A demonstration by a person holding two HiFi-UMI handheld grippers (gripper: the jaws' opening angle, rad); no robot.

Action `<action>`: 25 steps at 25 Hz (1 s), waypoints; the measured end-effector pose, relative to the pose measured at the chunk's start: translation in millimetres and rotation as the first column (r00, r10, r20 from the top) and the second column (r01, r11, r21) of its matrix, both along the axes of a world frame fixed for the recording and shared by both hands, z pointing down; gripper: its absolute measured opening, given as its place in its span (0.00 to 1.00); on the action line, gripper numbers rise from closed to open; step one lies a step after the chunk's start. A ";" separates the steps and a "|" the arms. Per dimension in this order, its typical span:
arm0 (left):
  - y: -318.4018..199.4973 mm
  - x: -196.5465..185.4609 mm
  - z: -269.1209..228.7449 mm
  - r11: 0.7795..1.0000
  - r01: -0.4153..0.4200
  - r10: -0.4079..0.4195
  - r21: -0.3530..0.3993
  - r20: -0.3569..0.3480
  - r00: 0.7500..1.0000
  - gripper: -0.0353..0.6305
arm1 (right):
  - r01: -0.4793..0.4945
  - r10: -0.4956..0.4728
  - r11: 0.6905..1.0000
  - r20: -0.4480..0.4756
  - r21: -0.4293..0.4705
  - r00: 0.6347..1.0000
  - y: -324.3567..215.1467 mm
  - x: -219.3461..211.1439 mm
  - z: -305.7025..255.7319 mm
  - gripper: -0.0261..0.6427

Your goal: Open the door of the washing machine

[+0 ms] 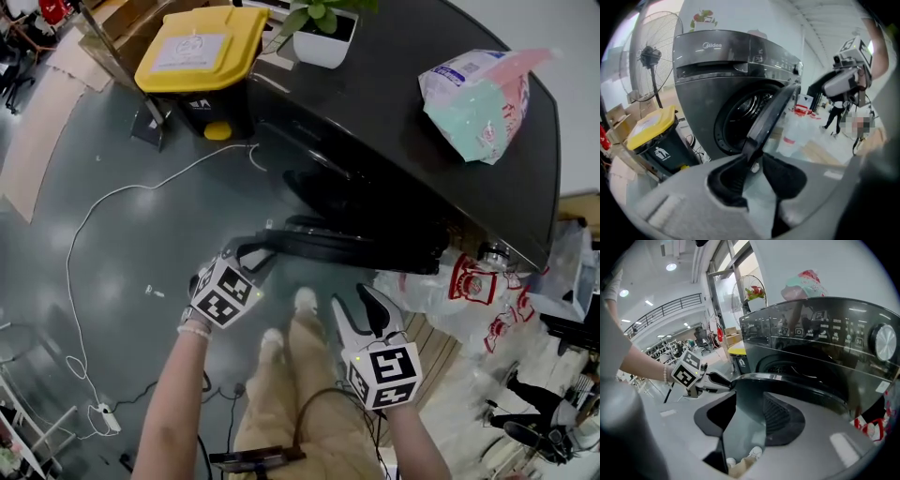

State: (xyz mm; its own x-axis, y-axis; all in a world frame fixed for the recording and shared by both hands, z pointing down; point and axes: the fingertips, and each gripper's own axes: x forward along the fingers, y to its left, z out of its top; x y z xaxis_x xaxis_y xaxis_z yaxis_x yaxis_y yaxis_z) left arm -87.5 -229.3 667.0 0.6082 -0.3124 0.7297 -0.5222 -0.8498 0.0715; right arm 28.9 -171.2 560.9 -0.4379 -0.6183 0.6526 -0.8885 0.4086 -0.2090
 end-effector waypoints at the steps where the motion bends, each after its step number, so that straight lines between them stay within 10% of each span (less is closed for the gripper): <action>1: 5.1 -0.9 0.0 1.000 -0.002 0.002 -0.005 -0.001 1.000 0.19 | -0.009 0.009 1.000 0.004 -0.007 1.000 3.2 -1.0 1.3 0.28; 16: 81.9 -3.8 -3.7 0.996 -0.080 0.081 -0.038 0.027 0.996 0.13 | -0.145 0.150 0.987 0.066 -0.066 0.987 38.5 -15.9 9.3 0.31; 25: 106.7 -16.3 -52.6 1.000 0.010 -0.009 0.010 -0.074 0.997 0.04 | -0.366 0.390 0.918 0.184 -0.149 0.902 44.4 -11.6 8.1 0.36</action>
